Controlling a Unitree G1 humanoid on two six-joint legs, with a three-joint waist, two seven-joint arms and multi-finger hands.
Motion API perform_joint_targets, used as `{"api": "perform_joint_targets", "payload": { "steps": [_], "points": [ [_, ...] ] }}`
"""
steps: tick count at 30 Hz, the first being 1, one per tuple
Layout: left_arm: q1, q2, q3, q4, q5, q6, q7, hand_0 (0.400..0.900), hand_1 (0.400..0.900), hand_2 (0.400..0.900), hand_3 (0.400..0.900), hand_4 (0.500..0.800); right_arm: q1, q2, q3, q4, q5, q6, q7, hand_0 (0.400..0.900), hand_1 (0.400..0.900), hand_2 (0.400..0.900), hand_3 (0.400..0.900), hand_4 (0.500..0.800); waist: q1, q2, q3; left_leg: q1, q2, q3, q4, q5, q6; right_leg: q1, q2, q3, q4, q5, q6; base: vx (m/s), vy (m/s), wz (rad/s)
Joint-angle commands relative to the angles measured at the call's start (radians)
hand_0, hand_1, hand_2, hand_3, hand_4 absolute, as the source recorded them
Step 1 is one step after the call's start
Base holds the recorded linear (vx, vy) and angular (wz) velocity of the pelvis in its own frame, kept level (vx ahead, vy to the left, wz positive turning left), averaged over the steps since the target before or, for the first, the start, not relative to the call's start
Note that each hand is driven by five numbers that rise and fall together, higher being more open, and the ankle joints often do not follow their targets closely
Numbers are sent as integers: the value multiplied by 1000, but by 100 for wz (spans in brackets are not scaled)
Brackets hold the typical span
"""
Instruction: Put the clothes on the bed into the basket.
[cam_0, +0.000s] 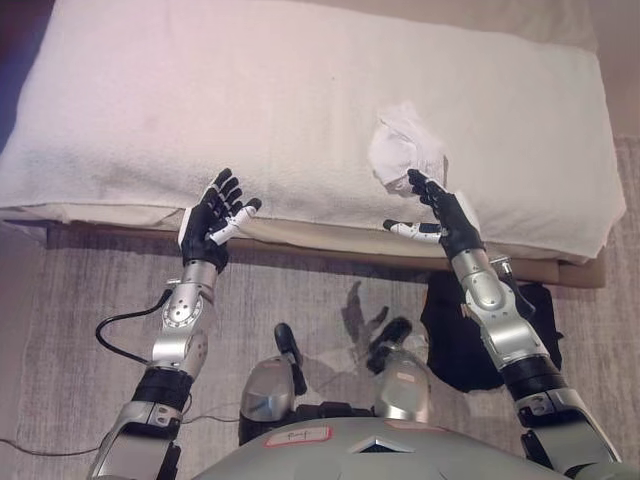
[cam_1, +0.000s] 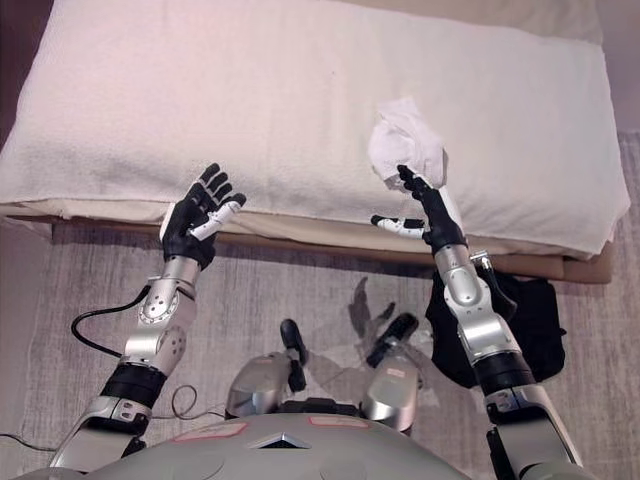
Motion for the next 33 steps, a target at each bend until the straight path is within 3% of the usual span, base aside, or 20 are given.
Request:
{"api": "perform_joint_targets", "payload": {
  "steps": [1,2,4,6,7,8,9,11,12,13,14,16,17,19,20,22,23,25,27,33],
  "points": [
    [-128,21,18,-71,19,-103,-5,900,900,900,900,800,-112,-29,-90,-90,-4,-63,-66,900,900,900,900,800,5,-11,-7,4,12,-26,-7,-82,-112,29,-1,33,-11,160,40,312,-248,53],
    [-136,15,18,-62,29,-101,-6,900,900,900,900,800,-114,-24,-97,-78,7,-68,-68,900,900,900,900,800,8,-17,-11,11,21,-33,-7,-86,-124,39,3,-9,-10,162,39,330,-286,61],
    [-147,-2,-4,-41,23,-99,-14,900,900,900,900,800,-110,-33,-100,-58,22,-72,-71,900,900,900,900,800,-12,-11,-37,15,44,-41,-7,-92,-137,55,24,-22,-17,175,39,384,-314,69],
    [-137,-14,0,-40,0,-85,-33,900,900,900,900,800,-110,-50,-105,-58,29,-71,-60,900,900,900,900,800,-17,-2,-61,41,68,-42,8,-106,-147,83,56,-48,-19,139,31,468,-314,17],
    [-128,-5,-5,-65,13,-81,-48,900,900,900,900,800,-106,-64,-103,-70,34,-76,-53,900,900,900,900,800,-16,7,-56,-12,95,-41,244,-142,-161,105,87,-31,-19,81,6,352,-248,-7],
    [-127,-5,-4,-67,14,-80,-48,900,900,900,900,800,-106,-64,-103,-72,34,-75,-53,900,900,900,900,800,-15,12,-59,-29,107,-45,275,-159,-164,102,94,-33,-19,78,3,350,-312,-21],
    [-114,-7,3,-83,17,-82,-44,900,900,900,900,800,-112,-71,-98,-73,26,-77,-53,900,900,900,900,800,-4,21,-46,-93,134,-61,514,-155,-178,117,127,-20,-19,37,-29,175,-221,-21],
    [-93,-25,8,-87,-6,-79,-44,900,900,900,900,800,-129,-79,-85,-74,22,-72,-46,900,900,900,900,800,30,33,-21,-195,176,-80,750,-97,-211,170,179,-24,-19,-51,-82,280,-308,-29],
    [-81,-36,-2,-87,-13,-73,-51,900,900,900,900,800,-132,-80,-82,-72,31,-72,-41,900,900,900,900,800,56,16,7,-278,181,-117,818,-84,-224,213,194,-29,-19,-87,-107,231,-226,-22],
    [-82,-36,-3,-87,-13,-73,-50,900,900,900,900,800,-132,-80,-83,-71,31,-73,-41,900,900,900,900,800,55,19,7,-283,184,-122,823,-86,-225,213,197,-32,-19,-89,-109,225,-140,-14],
    [-78,-38,-8,-86,-9,-74,-51,900,900,900,900,800,-134,-84,-81,-66,23,-70,-46,900,900,900,900,800,58,16,11,-300,190,-108,763,-86,-224,223,193,-34,-19,-91,-106,178,13,5],
    [-50,-40,-15,-95,-22,-69,-64,900,900,900,900,800,-130,-96,-80,-64,-9,-67,-55,900,900,900,900,800,53,10,0,-253,236,-32,457,-37,-221,237,182,-42,-19,-89,-88,303,110,2],
    [-39,-42,-14,-98,-27,-65,-64,900,900,900,900,800,-131,-97,-79,-57,-27,-67,-65,900,900,900,900,800,51,15,-8,-210,256,14,261,39,-235,244,183,-42,-19,-87,-77,311,203,-4],
    [-42,-41,-7,-91,-30,-64,-59,900,900,900,900,800,-153,-104,-71,-49,-70,-61,-92,900,900,900,900,800,54,43,-18,-169,289,51,11,189,-260,248,191,-43,-19,-90,-61,263,250,-17],
    [-48,-38,-8,-84,-27,-63,-50,900,900,900,900,800,-164,-118,-67,-54,-102,-59,-104,900,900,900,900,800,55,49,-18,-162,295,39,10,200,-264,253,181,-43,-19,-90,-58,222,246,-22],
    [-54,-22,-18,-87,-21,-59,-65,900,900,900,900,800,-178,-145,-58,-54,-191,-47,-115,900,900,900,900,800,39,75,-35,-124,264,38,-3,149,-250,274,155,-40,-19,-81,-43,273,317,-16],
    [-55,-22,-18,-86,-21,-60,-65,900,900,900,900,800,-178,-144,-59,-54,-192,-47,-116,900,900,900,900,800,39,74,-35,-124,262,39,-4,148,-249,273,152,-40,-19,-80,-41,239,307,-15],
    [-84,7,-20,-100,-23,-69,-62,900,900,900,900,800,-204,-159,-46,-34,-249,-27,-129,900,900,900,900,800,48,62,-34,-119,211,44,18,121,-227,280,121,-32,-19,-52,-41,178,199,-21],
    [-108,25,-26,-115,-55,-77,-76,900,900,900,900,800,-242,-153,-28,-20,-240,-34,-138,900,900,900,900,800,56,47,-18,-153,186,46,69,83,-203,278,97,-27,-12,-39,-45,136,167,-21],
    [-155,33,-64,-135,-70,-91,-58,900,900,900,900,800,-362,-174,21,17,-291,13,-148,900,900,900,900,800,74,16,58,-323,169,-9,183,39,-181,170,70,-25,63,-44,-46,-3,21,4]
  ]
}}
